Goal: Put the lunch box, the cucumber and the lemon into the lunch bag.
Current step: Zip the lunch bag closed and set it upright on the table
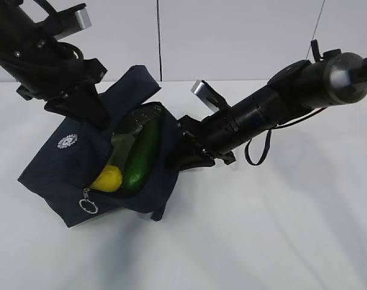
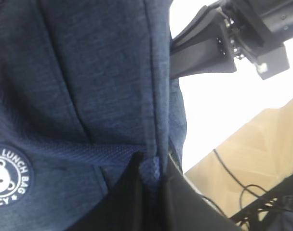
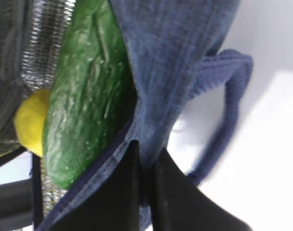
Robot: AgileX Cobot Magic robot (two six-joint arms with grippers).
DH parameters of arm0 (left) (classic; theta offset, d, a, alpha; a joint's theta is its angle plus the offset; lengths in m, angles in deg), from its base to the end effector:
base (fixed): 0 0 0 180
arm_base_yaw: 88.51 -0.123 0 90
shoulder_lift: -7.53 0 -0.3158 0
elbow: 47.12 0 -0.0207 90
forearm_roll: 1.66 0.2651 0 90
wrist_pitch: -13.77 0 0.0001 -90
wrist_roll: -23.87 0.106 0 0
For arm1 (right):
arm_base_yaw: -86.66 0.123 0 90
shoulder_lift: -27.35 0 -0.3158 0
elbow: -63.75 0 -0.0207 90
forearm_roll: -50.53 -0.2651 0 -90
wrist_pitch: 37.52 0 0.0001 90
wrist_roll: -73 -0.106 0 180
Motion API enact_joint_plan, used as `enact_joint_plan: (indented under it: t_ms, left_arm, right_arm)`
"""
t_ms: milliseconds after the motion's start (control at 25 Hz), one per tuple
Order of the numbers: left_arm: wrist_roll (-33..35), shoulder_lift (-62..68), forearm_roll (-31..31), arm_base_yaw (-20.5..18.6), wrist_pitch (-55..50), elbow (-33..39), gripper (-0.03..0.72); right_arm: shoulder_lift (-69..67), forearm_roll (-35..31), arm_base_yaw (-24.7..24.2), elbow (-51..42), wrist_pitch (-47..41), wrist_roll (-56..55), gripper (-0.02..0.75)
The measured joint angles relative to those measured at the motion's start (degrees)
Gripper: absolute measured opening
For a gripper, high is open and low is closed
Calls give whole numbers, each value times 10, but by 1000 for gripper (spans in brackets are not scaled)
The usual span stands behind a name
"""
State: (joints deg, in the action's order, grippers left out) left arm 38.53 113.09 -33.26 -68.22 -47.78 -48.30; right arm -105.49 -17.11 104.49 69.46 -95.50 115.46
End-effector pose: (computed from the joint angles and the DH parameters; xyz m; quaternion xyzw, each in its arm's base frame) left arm 0.3355 -0.1761 0.2920 0.1919 0.9408 -0.2590 0.1053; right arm 0.4150 0.2208 0.1499 -0.1437 0.8763 0.4556 0.0616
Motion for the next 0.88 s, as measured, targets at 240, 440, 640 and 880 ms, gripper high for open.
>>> enact_joint_plan:
  t_ms: [240, 440, 640, 880]
  left_arm:
    - [7, 0, -15, 0, 0, 0, 13]
    - [36, 0, -80, 0, 2, 0, 13]
    - [48, 0, -147, 13, 37, 0, 13]
    - [51, 15, -227, 62, 107, 0, 13]
  right_arm:
    - [10, 3, -4, 13, -14, 9, 20]
    - [63, 28, -40, 15, -35, 8, 19]
    - [110, 36, -90, 16, -61, -1, 19]
    - [128, 101, -114, 59, -94, -41, 19]
